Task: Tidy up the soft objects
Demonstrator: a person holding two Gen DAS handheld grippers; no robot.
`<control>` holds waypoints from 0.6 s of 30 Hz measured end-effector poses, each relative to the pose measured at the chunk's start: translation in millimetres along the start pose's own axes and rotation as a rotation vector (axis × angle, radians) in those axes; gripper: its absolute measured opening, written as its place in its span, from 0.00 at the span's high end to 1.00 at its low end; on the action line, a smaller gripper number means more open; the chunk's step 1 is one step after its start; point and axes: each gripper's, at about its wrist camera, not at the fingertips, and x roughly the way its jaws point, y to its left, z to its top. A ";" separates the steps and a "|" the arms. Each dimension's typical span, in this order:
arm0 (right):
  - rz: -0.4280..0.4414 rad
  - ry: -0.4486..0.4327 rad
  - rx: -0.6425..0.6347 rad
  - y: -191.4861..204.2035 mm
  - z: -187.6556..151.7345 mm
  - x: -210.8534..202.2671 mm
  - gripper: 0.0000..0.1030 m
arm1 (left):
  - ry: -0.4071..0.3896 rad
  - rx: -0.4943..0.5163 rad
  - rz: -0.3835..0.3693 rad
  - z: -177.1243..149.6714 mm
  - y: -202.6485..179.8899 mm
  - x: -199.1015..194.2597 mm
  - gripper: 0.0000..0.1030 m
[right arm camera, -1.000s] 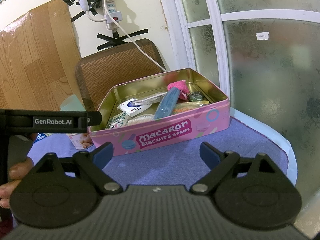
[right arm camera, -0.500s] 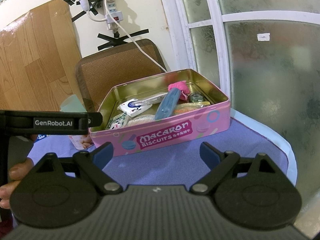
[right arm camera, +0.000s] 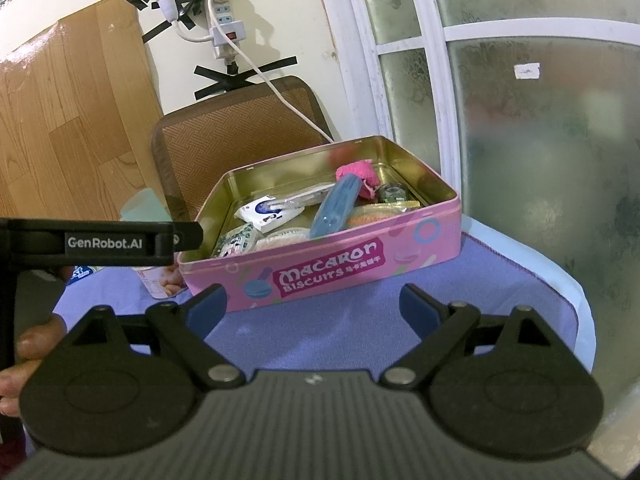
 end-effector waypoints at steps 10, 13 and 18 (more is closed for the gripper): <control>0.000 0.001 0.002 -0.2 0.4 -0.3 0.08 | -0.001 -0.001 -0.002 0.0 0.1 -0.3 0.00; 0.000 0.001 0.002 -0.3 0.6 -0.3 0.08 | -0.001 -0.001 -0.001 -0.1 0.1 -0.3 0.00; 0.000 0.002 0.002 -0.2 0.7 -0.3 0.08 | -0.003 0.000 -0.004 -0.3 0.1 -0.5 0.00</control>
